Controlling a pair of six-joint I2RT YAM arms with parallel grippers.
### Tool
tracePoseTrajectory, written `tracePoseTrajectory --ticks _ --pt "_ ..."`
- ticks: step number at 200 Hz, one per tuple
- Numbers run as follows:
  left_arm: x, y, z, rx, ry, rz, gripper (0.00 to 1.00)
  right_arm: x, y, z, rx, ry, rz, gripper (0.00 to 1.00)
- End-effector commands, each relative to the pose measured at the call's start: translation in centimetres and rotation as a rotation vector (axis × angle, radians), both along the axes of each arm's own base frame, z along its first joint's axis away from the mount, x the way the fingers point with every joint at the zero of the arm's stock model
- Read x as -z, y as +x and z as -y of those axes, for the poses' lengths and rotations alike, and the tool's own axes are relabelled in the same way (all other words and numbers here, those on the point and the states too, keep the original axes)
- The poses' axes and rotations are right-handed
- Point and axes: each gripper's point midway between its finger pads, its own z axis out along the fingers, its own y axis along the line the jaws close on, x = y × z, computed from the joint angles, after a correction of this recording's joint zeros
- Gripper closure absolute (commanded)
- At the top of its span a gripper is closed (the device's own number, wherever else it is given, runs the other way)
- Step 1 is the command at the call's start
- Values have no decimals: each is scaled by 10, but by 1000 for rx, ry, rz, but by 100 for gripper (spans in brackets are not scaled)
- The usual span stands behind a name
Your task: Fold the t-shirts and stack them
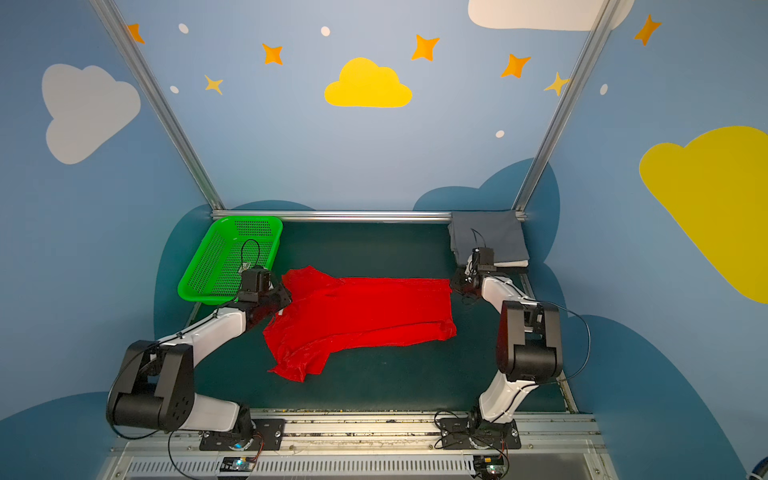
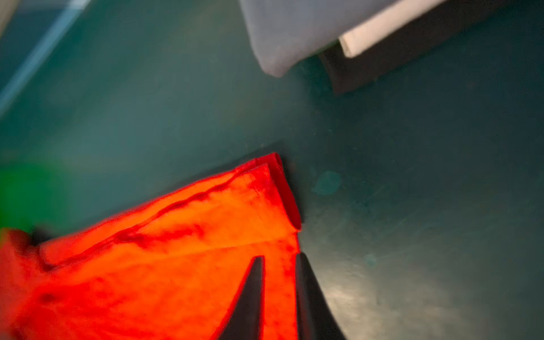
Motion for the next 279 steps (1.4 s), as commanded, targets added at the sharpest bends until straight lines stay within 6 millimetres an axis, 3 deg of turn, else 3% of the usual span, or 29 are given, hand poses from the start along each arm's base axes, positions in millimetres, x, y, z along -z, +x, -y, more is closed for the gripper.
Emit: tracePoseTrajectory --ticks 1,7,35,58,86,125,150,177,248,279 --pt "-12 -18 12 14 -21 29 51 3 5 -10 -34 -6 -35 49" --pt "-14 -24 14 15 -14 41 43 4 7 -12 -43 -8 -45 44" --pt "-25 -47 4 -53 35 78 28 10 17 -21 -70 -38 -73 29" --pt "-39 -44 2 -50 50 108 22 11 25 -23 -73 -58 -82 25" --pt "-54 -15 8 -33 66 90 16 3 17 -33 -92 -29 -78 15" --pt "-62 51 34 55 33 -32 11 -13 -32 -32 -111 -63 -80 2" --pt "-39 92 39 80 71 -143 12 -8 -61 -39 -116 -10 -122 2" --pt "-14 115 38 111 80 -260 14 -2 -75 -51 -131 59 -170 3" --pt "18 133 33 150 188 -408 20 33 -80 -71 -163 147 -272 3" --pt "30 137 42 180 208 -458 35 37 -81 -74 -163 161 -271 3"
